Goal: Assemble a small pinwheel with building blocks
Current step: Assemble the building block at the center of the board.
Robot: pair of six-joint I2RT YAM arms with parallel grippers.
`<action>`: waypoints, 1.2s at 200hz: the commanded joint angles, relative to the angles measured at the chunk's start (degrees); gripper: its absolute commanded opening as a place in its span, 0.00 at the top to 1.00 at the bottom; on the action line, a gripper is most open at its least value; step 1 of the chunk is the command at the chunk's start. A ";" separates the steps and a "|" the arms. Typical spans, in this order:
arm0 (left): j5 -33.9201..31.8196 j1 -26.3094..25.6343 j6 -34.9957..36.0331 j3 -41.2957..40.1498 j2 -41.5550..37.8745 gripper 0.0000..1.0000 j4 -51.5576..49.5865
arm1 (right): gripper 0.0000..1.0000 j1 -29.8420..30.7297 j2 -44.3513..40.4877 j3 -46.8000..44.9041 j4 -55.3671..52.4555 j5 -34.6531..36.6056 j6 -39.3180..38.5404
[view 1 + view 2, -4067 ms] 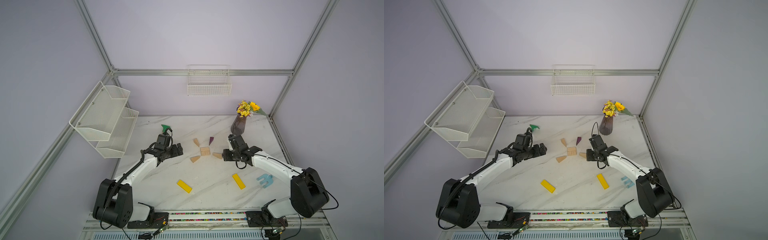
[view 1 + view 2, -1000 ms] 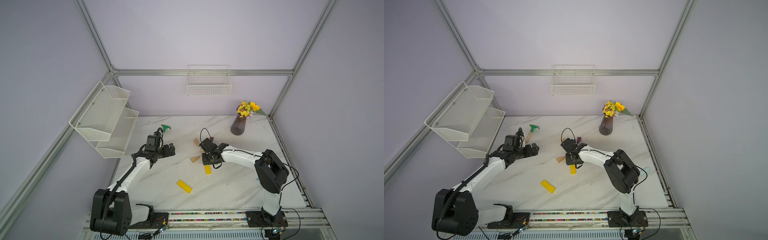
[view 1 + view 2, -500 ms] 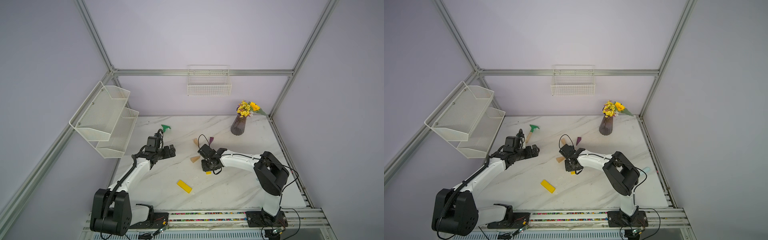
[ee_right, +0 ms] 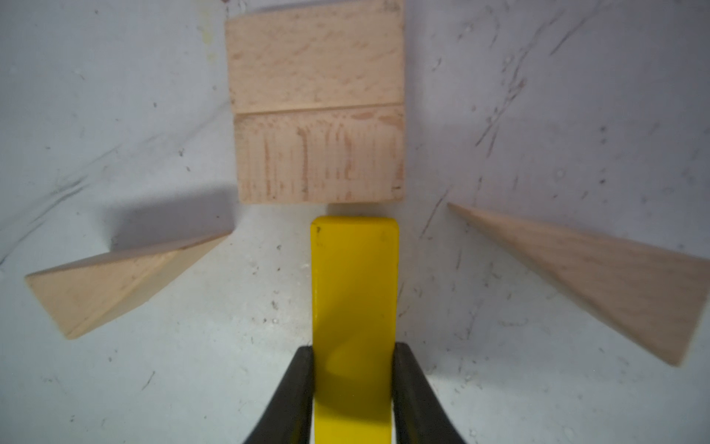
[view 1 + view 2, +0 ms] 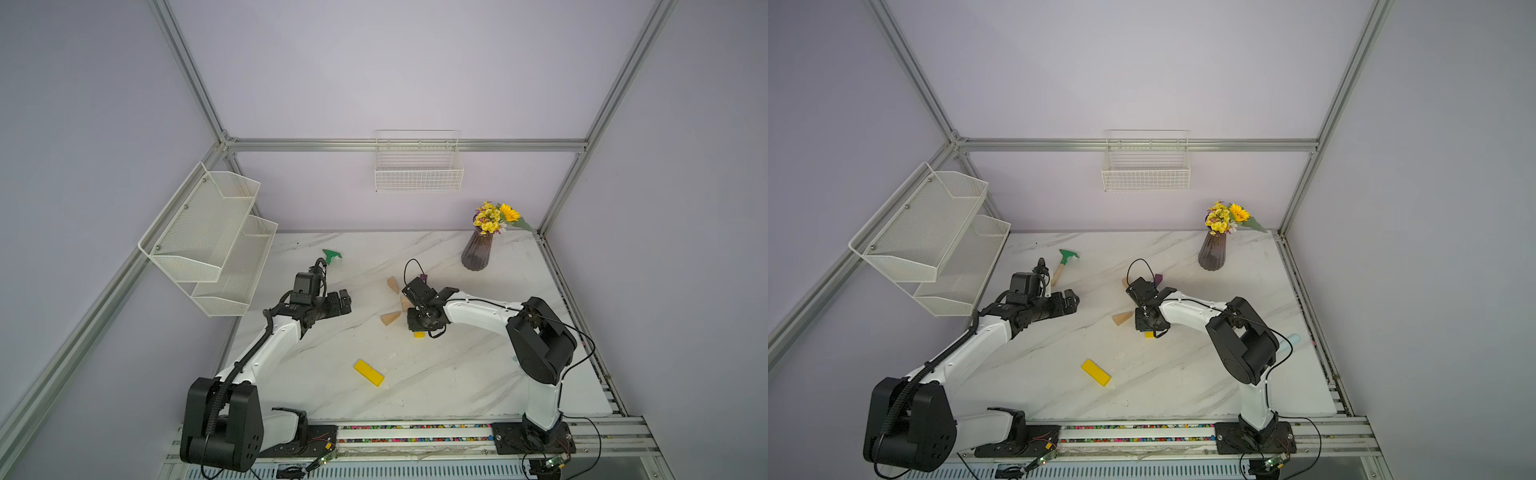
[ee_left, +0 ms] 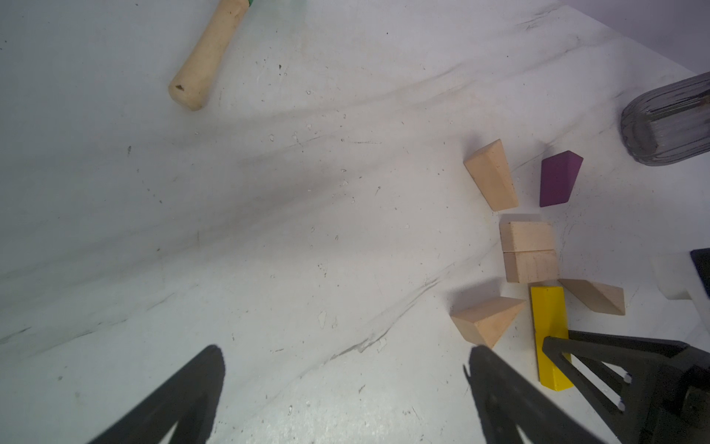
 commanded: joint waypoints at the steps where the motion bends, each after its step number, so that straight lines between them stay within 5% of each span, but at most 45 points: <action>1: 0.92 0.28 -0.08 0.56 -1.17 0.00 1.67 | 0.69 -0.27 1.39 1.50 1.66 -0.81 1.14; 64: 1.13 0.34 0.02 0.12 -0.90 0.00 1.98 | 0.68 -0.23 2.90 2.91 1.80 -1.34 1.40; 146: 1.24 0.29 0.00 -0.26 -0.94 0.00 2.02 | 0.53 -0.21 2.12 3.31 1.58 -1.09 1.32; 240: 1.12 0.35 0.02 -0.25 -1.09 0.00 2.03 | 0.51 -0.24 1.44 4.89 1.70 -0.90 1.06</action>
